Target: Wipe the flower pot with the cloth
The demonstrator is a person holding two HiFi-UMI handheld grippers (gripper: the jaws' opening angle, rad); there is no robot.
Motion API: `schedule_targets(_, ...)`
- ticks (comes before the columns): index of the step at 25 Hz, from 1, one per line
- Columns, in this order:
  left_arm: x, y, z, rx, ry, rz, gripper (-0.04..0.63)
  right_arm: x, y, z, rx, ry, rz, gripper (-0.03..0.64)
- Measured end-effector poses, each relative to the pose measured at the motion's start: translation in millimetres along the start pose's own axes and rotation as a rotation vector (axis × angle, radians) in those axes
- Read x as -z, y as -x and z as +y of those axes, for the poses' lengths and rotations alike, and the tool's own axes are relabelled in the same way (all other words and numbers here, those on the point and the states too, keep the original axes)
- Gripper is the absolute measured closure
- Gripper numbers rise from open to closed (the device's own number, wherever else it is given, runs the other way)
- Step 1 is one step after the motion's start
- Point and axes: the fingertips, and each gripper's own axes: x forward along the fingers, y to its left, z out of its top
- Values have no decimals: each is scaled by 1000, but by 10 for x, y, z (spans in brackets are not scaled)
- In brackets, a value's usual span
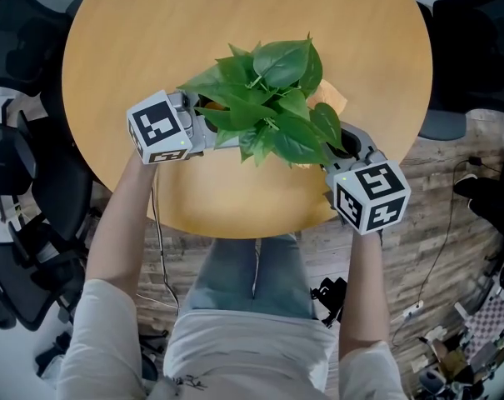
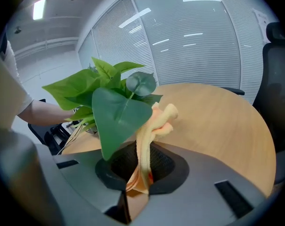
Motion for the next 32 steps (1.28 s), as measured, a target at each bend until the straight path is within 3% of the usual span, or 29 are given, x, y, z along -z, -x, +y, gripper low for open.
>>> schedule_targets(17,18,-47,-15,-203,31,-16,176,37,-67,207,-66,44,24,568)
schedule_targets(32,42,-116,-32,-472,125,11,183,88,-44,228,-81,43,26,568)
